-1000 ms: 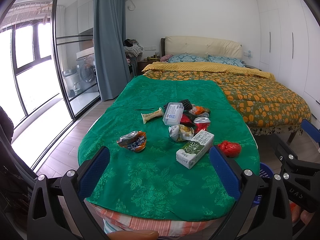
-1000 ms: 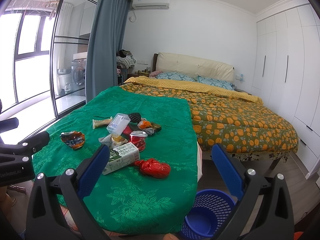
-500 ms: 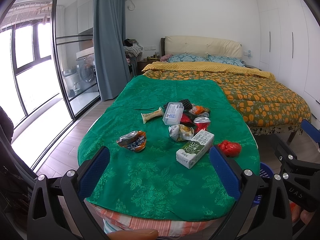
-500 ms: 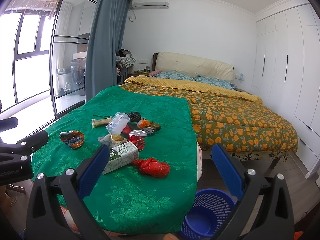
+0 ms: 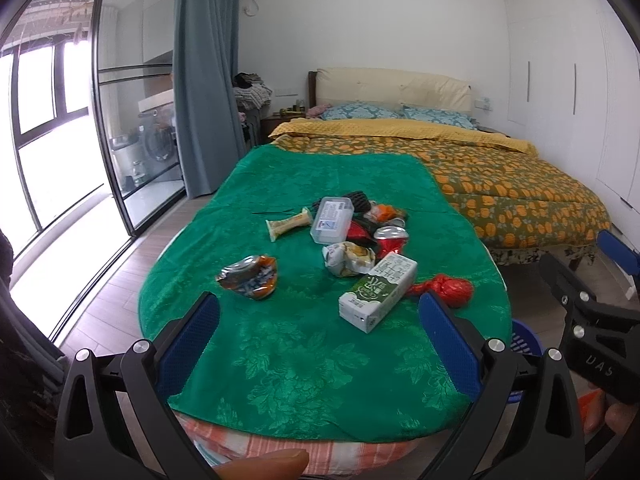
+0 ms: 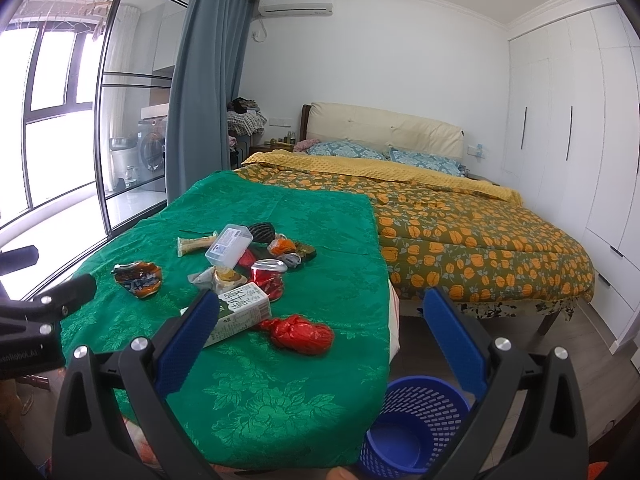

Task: Collect trash
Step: 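Grasp the milk carton with the left tool while the right tool grasps the red bag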

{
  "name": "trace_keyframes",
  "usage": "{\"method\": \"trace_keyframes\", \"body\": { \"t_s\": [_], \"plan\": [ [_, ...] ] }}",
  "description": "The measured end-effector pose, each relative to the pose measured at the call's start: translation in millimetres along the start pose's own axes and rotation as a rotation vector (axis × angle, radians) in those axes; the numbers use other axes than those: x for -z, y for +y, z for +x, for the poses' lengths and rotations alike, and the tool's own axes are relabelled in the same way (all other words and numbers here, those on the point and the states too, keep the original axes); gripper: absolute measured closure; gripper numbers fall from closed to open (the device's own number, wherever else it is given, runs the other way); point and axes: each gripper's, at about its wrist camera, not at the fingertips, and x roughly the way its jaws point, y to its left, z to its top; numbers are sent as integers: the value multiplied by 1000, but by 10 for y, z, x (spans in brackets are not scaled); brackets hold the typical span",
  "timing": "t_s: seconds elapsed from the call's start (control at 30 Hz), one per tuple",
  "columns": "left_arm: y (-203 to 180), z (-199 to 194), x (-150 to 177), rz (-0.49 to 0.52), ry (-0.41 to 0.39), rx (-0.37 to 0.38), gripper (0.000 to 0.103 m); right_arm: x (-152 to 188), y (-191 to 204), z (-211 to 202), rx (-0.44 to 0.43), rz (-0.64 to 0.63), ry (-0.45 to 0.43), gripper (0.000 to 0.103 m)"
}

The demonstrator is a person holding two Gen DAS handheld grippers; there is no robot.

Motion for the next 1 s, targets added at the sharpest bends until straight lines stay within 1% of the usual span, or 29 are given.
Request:
{"method": "trace_keyframes", "body": {
  "t_s": [0.1,0.17,0.27,0.33,0.47,0.63,0.73,0.77,0.87,0.93,1.0],
  "plan": [
    [-5,122,27,31,20,31,4,22,-40,40,1,0,1,5],
    [-4,240,64,54,57,51,4,54,-82,101,-5,2,12,5],
    [-13,481,183,98,131,55,4,158,-169,264,-10,8,60,5],
    [5,641,255,112,164,73,4,242,-211,355,-13,22,98,5],
    [21,1022,257,139,231,166,4,409,-268,481,-25,39,158,5],
    [-123,1484,74,239,287,301,4,521,-302,570,-24,44,190,5],
    [-264,1782,-20,299,327,346,4,572,-297,583,-22,43,204,5],
    [-317,1875,-43,323,336,354,4,597,-295,591,-23,40,210,5],
    [-447,2103,-76,391,368,335,4,647,-303,622,-28,36,227,5],
    [-498,2221,-79,419,390,329,5,676,-308,633,-30,34,236,5],
    [-522,2302,-83,435,407,336,11,704,-320,648,-36,34,246,5]
  ]
}}
